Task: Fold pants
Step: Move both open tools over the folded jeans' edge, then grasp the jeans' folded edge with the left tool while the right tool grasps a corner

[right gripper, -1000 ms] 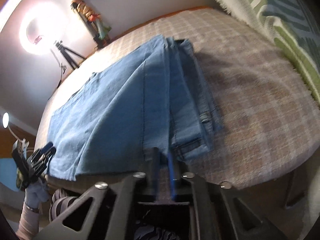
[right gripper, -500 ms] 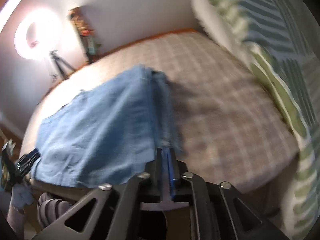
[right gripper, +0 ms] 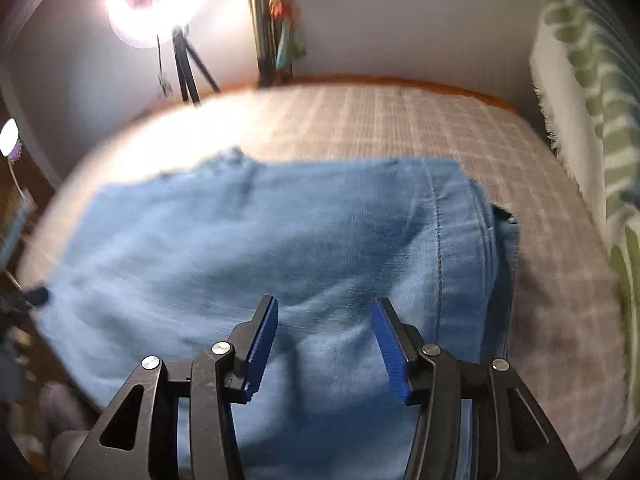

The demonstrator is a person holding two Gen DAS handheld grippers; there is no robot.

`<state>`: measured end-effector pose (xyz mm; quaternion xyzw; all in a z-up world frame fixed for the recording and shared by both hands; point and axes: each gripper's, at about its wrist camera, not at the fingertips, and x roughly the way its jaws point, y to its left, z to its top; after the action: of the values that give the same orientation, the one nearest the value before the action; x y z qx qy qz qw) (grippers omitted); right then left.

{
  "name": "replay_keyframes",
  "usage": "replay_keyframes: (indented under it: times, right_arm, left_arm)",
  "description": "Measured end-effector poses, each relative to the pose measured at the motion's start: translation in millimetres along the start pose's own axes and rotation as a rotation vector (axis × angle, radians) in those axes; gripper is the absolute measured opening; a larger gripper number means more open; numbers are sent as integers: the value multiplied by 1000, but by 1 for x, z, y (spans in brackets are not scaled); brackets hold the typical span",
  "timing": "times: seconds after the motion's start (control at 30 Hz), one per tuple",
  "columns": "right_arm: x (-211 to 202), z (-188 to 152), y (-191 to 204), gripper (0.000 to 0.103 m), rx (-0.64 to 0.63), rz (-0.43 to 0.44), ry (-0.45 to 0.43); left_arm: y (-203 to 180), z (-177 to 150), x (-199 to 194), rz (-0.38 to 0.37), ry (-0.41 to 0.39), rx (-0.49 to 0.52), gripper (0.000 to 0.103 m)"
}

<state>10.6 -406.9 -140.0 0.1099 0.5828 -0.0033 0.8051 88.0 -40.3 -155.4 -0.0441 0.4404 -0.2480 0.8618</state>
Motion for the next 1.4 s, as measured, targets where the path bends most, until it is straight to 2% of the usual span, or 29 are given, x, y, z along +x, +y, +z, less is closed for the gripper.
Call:
replay_keyframes:
  times: [0.07, 0.17, 0.27, 0.3, 0.37, 0.4, 0.47, 0.57, 0.67, 0.77, 0.93, 1.13, 1.23, 1.3, 1.4]
  right_arm:
    - [3, 0, 0, 58, -9, -8, -10]
    - [3, 6, 1, 60, -7, -10, 24]
    - [-8, 18, 8, 60, 21, 60, 18]
    - [-15, 24, 15, 60, 20, 78, 2]
    - [-23, 37, 32, 61, -13, 104, -14]
    - [-28, 45, 47, 61, -40, 128, -21]
    - [-34, 57, 68, 68, -71, 162, -29]
    - [-38, 77, 108, 72, -121, 224, -40]
    - [-33, 95, 148, 75, -170, 284, -22]
    - [-17, 105, 197, 75, -228, 327, 38]
    - [22, 118, 254, 74, -262, 380, 152]
    - [66, 127, 311, 74, -314, 383, 289]
    - [79, 126, 330, 71, -352, 336, 331]
    - [90, 126, 341, 63, -376, 285, 362]
    - [103, 125, 347, 42, -398, 225, 406]
  left_arm:
    - [-1, -2, -1, 3, -10, -1, 60]
    - [-2, -4, 0, -1, -36, -25, 58]
    - [0, -4, 1, -32, -50, -68, 57]
    - [0, -3, 1, -42, -54, -82, 53]
    - [1, -3, 3, -68, -54, -111, 32]
    - [1, -4, 4, -75, -56, -120, 27]
    - [1, -4, 5, -87, -69, -137, 24]
    - [3, -4, 0, -126, -103, -174, 17]
    - [-2, -1, -6, -139, -130, -157, 17]
    - [-11, 3, -11, -134, -150, -120, 17]
    - [-20, 7, -12, -142, -169, -96, 17]
    - [-35, 9, -13, -142, -181, -44, 17]
    - [-41, 11, -12, -138, -184, -23, 17]
    - [-43, 12, -11, -137, -184, -17, 17]
    - [-43, 12, -10, -129, -186, -12, 17]
